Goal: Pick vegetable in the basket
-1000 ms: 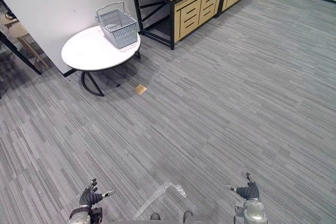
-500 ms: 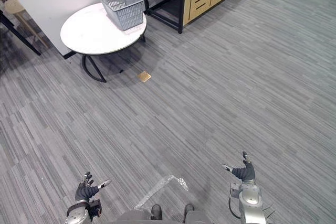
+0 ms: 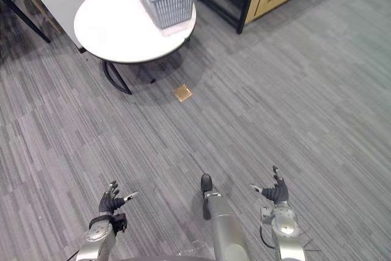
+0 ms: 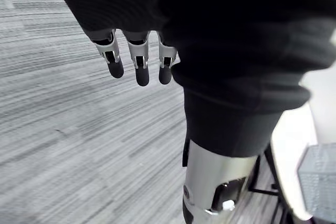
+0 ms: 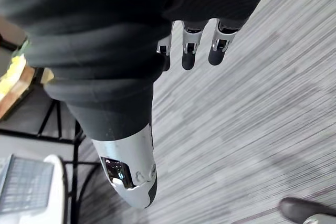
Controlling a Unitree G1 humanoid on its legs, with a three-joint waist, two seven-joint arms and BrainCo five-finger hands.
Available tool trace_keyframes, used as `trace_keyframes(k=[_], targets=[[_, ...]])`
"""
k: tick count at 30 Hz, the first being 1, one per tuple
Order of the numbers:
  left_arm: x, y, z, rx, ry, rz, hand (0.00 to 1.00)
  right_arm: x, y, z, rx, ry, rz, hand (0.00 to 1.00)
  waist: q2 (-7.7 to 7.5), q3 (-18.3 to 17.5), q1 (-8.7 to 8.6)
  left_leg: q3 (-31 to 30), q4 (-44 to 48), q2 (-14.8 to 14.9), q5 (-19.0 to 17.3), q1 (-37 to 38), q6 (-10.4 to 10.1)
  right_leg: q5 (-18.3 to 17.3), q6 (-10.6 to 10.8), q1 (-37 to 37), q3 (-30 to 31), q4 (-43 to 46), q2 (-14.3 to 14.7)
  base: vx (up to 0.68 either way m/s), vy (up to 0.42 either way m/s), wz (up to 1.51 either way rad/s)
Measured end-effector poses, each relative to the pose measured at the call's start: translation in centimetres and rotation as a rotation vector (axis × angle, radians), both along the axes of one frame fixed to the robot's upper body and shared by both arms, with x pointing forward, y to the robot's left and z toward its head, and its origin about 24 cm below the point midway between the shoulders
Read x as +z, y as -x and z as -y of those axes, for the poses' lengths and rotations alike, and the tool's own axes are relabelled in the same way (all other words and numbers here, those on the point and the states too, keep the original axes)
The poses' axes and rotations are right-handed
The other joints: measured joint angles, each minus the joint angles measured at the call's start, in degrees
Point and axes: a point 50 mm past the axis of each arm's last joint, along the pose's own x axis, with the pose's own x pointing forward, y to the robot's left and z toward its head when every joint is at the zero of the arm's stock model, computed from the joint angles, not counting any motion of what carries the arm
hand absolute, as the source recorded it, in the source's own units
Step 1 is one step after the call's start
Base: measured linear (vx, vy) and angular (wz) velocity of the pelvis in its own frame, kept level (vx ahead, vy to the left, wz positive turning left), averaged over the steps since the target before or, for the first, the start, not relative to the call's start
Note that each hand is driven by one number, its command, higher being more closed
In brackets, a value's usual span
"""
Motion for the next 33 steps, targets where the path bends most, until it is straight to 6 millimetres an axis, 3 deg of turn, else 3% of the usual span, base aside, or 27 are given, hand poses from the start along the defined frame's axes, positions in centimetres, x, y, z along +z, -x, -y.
trace_keyframes(k=[1, 3, 5, 6, 8, 9, 11, 12, 13, 14, 15, 16, 17, 18, 19, 20, 21, 22, 23, 25, 26, 28, 29, 30, 31, 32, 33], targets=[[0.2, 0.1, -0.1, 0.004, -0.004, 0.012, 0.0, 0.5, -0.2, -0.6, -0.003, -0.015, 0.035, 0.0, 0.57, 0.0, 1.28, 3.4, 12.7, 3.7, -5.5, -7.2, 1.7, -0.7, -1.0, 5.1, -0.2, -3.0, 1.5, 0.77, -0.171, 0.04], [0.4, 0.0, 0.0, 0.002, -0.005, 0.015, 0.0, 0.9, -0.5, -1.2, 0.009, -0.029, 0.067, 0.0, -0.41, 0.4, 3.42, 8.0, 19.5, 7.3, -12.3, -17.0, 4.8, -2.1, -1.4, 10.9, 0.2, -6.5, 2.0, 0.54, -0.124, -0.04], [0.1, 0.4, 0.2, 0.007, 0.004, 0.002, 0.0, 1.0, -0.5, -1.4, 0.018, -0.031, 0.071, 0.0, -1.2, 0.9, 4.55, 13.2, 15.6, 10.3, -17.0, -23.5, 5.2, -3.7, -1.1, 16.5, 0.5, -9.4, 1.8, 0.5, -0.073, -0.02], [-0.2, 0.9, 0.4, 0.011, 0.006, -0.017, 0.0, 1.1, -0.5, -1.4, 0.017, -0.03, 0.075, 0.0, -1.5, 1.1, 5.27, 16.9, 8.7, 11.4, -18.8, -25.8, 4.7, -5.2, -0.7, 19.6, 1.0, -10.4, 1.6, 0.49, -0.024, -0.1], [-0.6, 1.9, 0.6, 0.02, 0.013, -0.044, 0.0, 1.3, -0.6, -1.1, 0.008, -0.023, 0.086, 0.0, -2.15, 1.0, 5.62, 20.7, -5.8, 10.4, -19.0, -27.1, 4.7, -8.1, 0.2, 22.7, 2.2, -10.8, 0.5, 0.49, 0.053, -0.27], [-0.8, 2.4, 0.7, 0.023, 0.016, -0.057, 0.0, 1.5, -0.5, -0.8, -0.011, -0.016, 0.093, 0.0, -1.98, 0.9, 5.6, 21.2, -16.2, 8.9, -17.9, -27.4, 3.1, -10.3, 1.2, 24.5, 3.1, -10.6, -0.4, 0.52, 0.1, -0.35], [-0.9, 2.8, 0.7, 0.027, 0.016, -0.066, 0.0, 1.6, -0.5, -0.6, -0.02, -0.004, 0.094, 0.0, -1.5, 0.3, 5.55, 20.7, -27.5, 7.2, -15.8, -27.4, 0.9, -13.7, 3.3, 26.6, 5.0, -9.9, -1.6, 0.59, 0.18, -0.44], [-0.9, 3.0, 0.7, 0.028, 0.015, -0.068, 0.0, 1.5, -0.4, -0.5, -0.023, -0.004, 0.087, 0.0, -1.69, -0.3, 5.57, 20.5, -29.2, 6.7, -12.6, -27.9, 1.6, -15.4, 4.5, 27.5, 5.9, -9.8, -2.5, 0.79, 0.294, -0.62], [-1.0, 3.3, 0.5, 0.031, 0.01, -0.076, 0.0, 1.2, -0.1, -0.3, -0.034, -0.002, 0.068, 0.0, -3.53, -2.2, 6.04, 20.3, -27.1, 4.0, -7.5, -27.8, 7.0, -16.8, 7.1, 28.8, 7.9, -9.3, -5.9, 0.69, 0.278, -0.43], [-0.9, 3.2, 0.5, 0.029, 0.008, -0.073, 0.0, 1.2, -0.1, -0.4, -0.035, -0.003, 0.066, 0.0, -3.59, -2.7, 5.99, 20.2, -25.9, 3.5, -8.3, -28.0, 8.4, -16.9, 7.6, 28.9, 8.4, -8.8, -6.6, 0.75, 0.284, -0.23], [-0.6, 2.6, 0.5, 0.018, -0.002, -0.054, 0.0, 1.1, 0.1, -0.5, -0.039, -0.006, 0.06, 0.0, -5.25, -3.2, 5.48, 20.7, -19.7, 3.1, -11.4, -29.0, 10.5, -15.9, 9.6, 28.8, 10.3, -6.1, -8.7, 0.76, 0.287, -0.22], [-0.5, 2.5, 0.1, 0.012, -0.017, -0.051, 0.0, 1.3, -0.5, -1.1, -0.032, -0.017, 0.078, 0.0, -5.52, -3.0, 6.17, 20.7, -10.1, 5.3, -14.5, -29.4, 11.7, -11.4, 10.0, 28.7, 12.4, 0.2, -7.8, 0.87, 0.348, -0.26], [-0.5, 2.6, 0.0, 0.005, -0.026, -0.056, 0.0, 1.3, -0.7, -1.5, -0.029, -0.019, 0.081, 0.0, -5.61, -3.1, 6.28, 20.6, -7.1, 4.9, -16.3, -30.0, 10.3, -9.2, 9.8, 27.6, 12.9, 4.3, -7.4, 0.75, 0.372, -0.23], [-0.7, 2.9, 0.0, -0.02, -0.041, -0.074, 0.0, 1.4, -0.7, -1.5, -0.019, 0.0, 0.084, 0.0, -6.03, -4.7, 5.52, 20.1, -12.8, 2.1, -18.1, -26.8, 10.8, -3.9, 12.0, 23.3, 12.9, 16.5, -7.7, 0.71, 0.323, 0.01], [-0.8, 3.0, -0.2, -0.035, -0.055, -0.081, 0.0, 1.5, -1.0, -1.8, -0.004, 0.02, 0.089, 0.0, -6.32, -5.3, 5.42, 19.5, -16.8, 1.0, -23.4, -22.4, 9.8, -2.7, 12.6, 18.6, 12.8, 27.0, -8.3, 0.45, 0.201, 0.11], [-0.7, 2.6, -0.5, -0.044, -0.066, -0.081, 0.0, 1.8, -1.6, -2.3, 0.015, 0.022, 0.105, 0.0, -7.55, -4.8, 5.21, 19.6, -17.2, -0.4, -23.9, -21.0, 10.1, -4.2, 11.4, 15.5, 12.8, 32.8, -9.2, 0.58, 0.098, 0.11], [-0.7, 1.9, -0.6, -0.053, -0.074, -0.08, 0.0, 2.8, -2.6, -3.0, 0.047, 0.036, 0.153, 0.0, -8.19, -4.4, 5.21, 19.5, -18.6, -1.4, -25.4, -17.7, 10.4, -7.3, 8.7, 9.9, 12.5, 39.9, -9.1, 0.54, 0.042, 0.07], [-0.8, 1.8, -0.4, -0.054, -0.07, -0.085, 0.0, 4.0, -3.6, -3.6, 0.084, 0.065, 0.202, 0.0, -6.9, -3.6, 5.13, 19.1, -21.2, -1.3, -26.5, -12.9, 9.9, -10.0, 6.2, 5.5, 10.8, 42.3, -7.7, 0.66, 0.049, 0.01], [-0.8, 1.8, -0.3, -0.059, -0.07, -0.085, 0.0, 4.6, -3.9, -3.8, 0.102, 0.078, 0.228, 0.0, -6.12, -3.1, 4.77, 18.9, -22.8, -1.2, -26.8, -10.3, 9.7, -11.2, 5.7, 3.8, 9.7, 42.3, -7.1, 0.54, 0.023, 0.09], [-1.0, 1.5, 0.2, -0.089, -0.069, -0.087, 0.0, 7.1, -5.0, -4.3, 0.188, 0.169, 0.336, 0.0, -3.87, -2.0, 3.18, 17.1, -28.8, -0.8, -26.8, -2.2, 9.6, -13.2, 6.9, -3.5, 4.8, 34.0, -4.8, 0.55, -0.014, 0.46], [-1.1, 1.5, 0.3, -0.095, -0.069, -0.092, 0.0, 7.8, -5.2, -4.3, 0.208, 0.191, 0.364, 0.0, -3.95, -2.0, 2.76, 17.0, -29.7, -0.8, -26.8, -0.9, 9.5, -13.1, 7.0, -5.1, 4.0, 29.7, -4.8, 0.57, -0.077, 0.62], [-1.4, 1.4, 0.1, -0.112, -0.085, -0.111, 0.0, 9.7, -6.2, -4.3, 0.261, 0.259, 0.437, 0.0, -5.38, -2.5, 1.95, 15.7, -29.7, -1.4, -28.4, 1.3, 5.8, -5.2, 6.9, -7.0, 3.3, 8.8, -4.3, 0.53, -0.117, 0.46], [-2.1, 1.4, 0.8, -0.141, -0.072, -0.146, 0.0, 10.5, -6.8, -3.7, 0.295, 0.324, 0.452, 0.0, -3.39, -2.0, 2.39, 13.3, -28.7, 0.2, -29.7, 2.5, 3.9, 1.6, 4.3, -5.3, 2.4, 6.5, -3.0, 0.56, -0.124, 0.09], [-2.2, 1.5, 0.9, -0.145, -0.069, -0.151, 0.0, 11.5, -7.5, -3.8, 0.325, 0.366, 0.479, 0.0, -2.81, -2.3, 3.31, 11.1, -28.6, 1.1, -27.9, 1.8, 2.9, 1.4, 3.6, -4.8, 2.1, 6.0, -2.2, 0.51, -0.12, 0.08], [-2.1, 1.4, 1.0, -0.15, -0.07, -0.149, 0.0, 12.1, -7.7, -3.9, 0.336, 0.387, 0.5, 0.0, -2.8, -2.3, 3.04, 10.1, -29.6, 1.0, -27.0, 1.5, 2.6, 0.9, 3.0, -4.6, 2.0, 6.3, -2.3, 0.46, -0.153, 0.36], [-2.1, 1.4, 1.1, -0.16, -0.075, -0.147, 0.0, 12.8, -8.0, -3.7, 0.35, 0.442, 0.521, 0.0, -2.67, -2.2, 2.39, 7.7, -29.5, 0.9, -23.0, 0.9, 3.2, -0.4, 2.9, -2.9, 0.9, 6.6, -2.9, 0.34, -0.149, 0.71], [-2.2, 1.5, 1.1, -0.163, -0.075, -0.15, 0.0, 13.0, -8.0, -3.4, 0.359, 0.475, 0.52, 0.0, -2.63, -2.2, 2.23, 6.4, -26.8, 1.0, -21.2, 0.8, 3.0, -1.4, 3.1, -0.9, -0.2, 6.2, -3.4, 0.32, -0.153, 0.8]])
